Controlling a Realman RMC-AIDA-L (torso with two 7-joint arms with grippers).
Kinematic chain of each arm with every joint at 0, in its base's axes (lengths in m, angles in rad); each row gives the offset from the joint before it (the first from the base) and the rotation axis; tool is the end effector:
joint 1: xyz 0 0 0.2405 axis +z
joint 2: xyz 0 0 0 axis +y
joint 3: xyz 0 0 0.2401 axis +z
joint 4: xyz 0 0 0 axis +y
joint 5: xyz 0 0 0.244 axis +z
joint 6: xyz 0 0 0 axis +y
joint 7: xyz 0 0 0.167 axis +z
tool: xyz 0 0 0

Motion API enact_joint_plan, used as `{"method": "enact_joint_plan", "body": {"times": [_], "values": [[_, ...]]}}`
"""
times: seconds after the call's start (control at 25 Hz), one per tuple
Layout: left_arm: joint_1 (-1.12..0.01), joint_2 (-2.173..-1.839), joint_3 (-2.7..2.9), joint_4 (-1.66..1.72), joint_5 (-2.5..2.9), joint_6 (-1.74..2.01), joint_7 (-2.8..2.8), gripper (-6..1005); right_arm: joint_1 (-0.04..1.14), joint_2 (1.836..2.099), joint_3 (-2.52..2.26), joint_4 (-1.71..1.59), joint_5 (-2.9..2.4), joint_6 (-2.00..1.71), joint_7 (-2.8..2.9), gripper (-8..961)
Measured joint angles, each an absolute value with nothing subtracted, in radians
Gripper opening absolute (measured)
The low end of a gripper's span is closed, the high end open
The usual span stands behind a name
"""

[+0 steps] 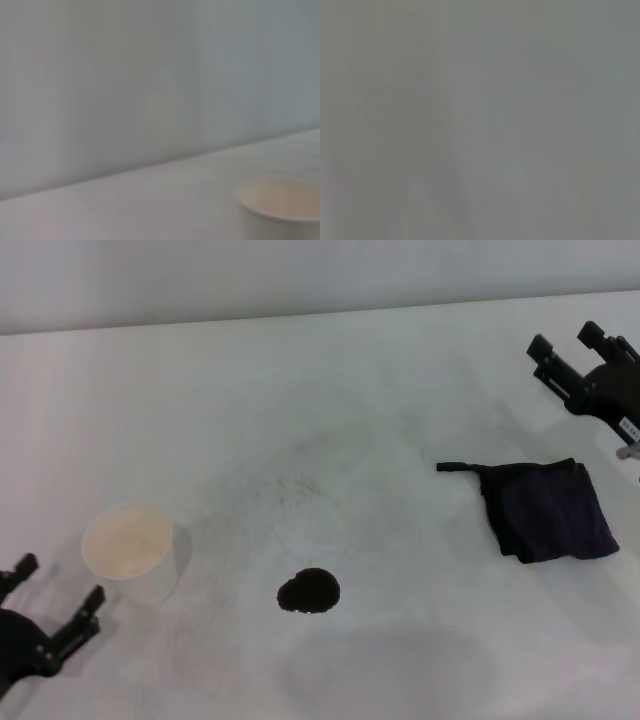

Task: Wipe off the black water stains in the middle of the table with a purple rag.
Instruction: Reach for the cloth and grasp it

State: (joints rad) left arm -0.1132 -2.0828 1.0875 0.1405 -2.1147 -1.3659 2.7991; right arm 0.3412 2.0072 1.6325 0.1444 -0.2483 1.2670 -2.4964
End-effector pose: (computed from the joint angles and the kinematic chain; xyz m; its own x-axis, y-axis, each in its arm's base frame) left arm -0.3839 0.2184 -0.0645 0.8011 0.1303 0.5842 0.5546 -0.5288 -0.6425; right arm 0.3577 0.3363 0.0009 0.5540 -0.0505 -0.8310 -0.7923 -0.3383 -0.5077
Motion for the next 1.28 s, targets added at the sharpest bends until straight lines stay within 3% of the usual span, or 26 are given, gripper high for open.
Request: {"method": "enact_joint_plan", "body": {"times": [0.16,0.32,0.64,0.88,1.08,1.16,1.28], "values": [[-0.110,-2.082,1.088,0.139,-2.216,-1.370,2.800,876,0.348,1.999,1.628,0.164,-0.253,1.275,-2.335,811],[-0.105,-2.082,1.088,0.143,-2.322,-1.374,2.802,876,0.348,1.968,1.622,0.207,-0.312,1.276,-2.154,811],[-0.095,-2.074,1.080,0.179,-2.495,-1.367,2.822,877,0.349,1.861,1.621,0.300,-0.558,1.277,-1.773,811],[-0.094,-2.072,0.946,0.187,-2.525,-1.364,2.826,877,0.343,1.762,1.629,0.401,-0.799,1.276,-1.489,812],[-0.108,-2.070,0.898,0.198,-2.519,-1.353,2.826,876,0.341,1.709,1.642,0.556,-0.998,1.256,-1.281,812],[-0.115,-2.070,0.897,0.216,-2.518,-1.336,2.826,876,0.335,1.697,1.684,0.669,-1.131,1.230,-1.162,811],[-0.126,-2.069,0.896,0.228,-2.517,-1.325,2.826,876,0.316,1.724,1.822,0.872,-1.449,1.214,-0.943,811]]}}
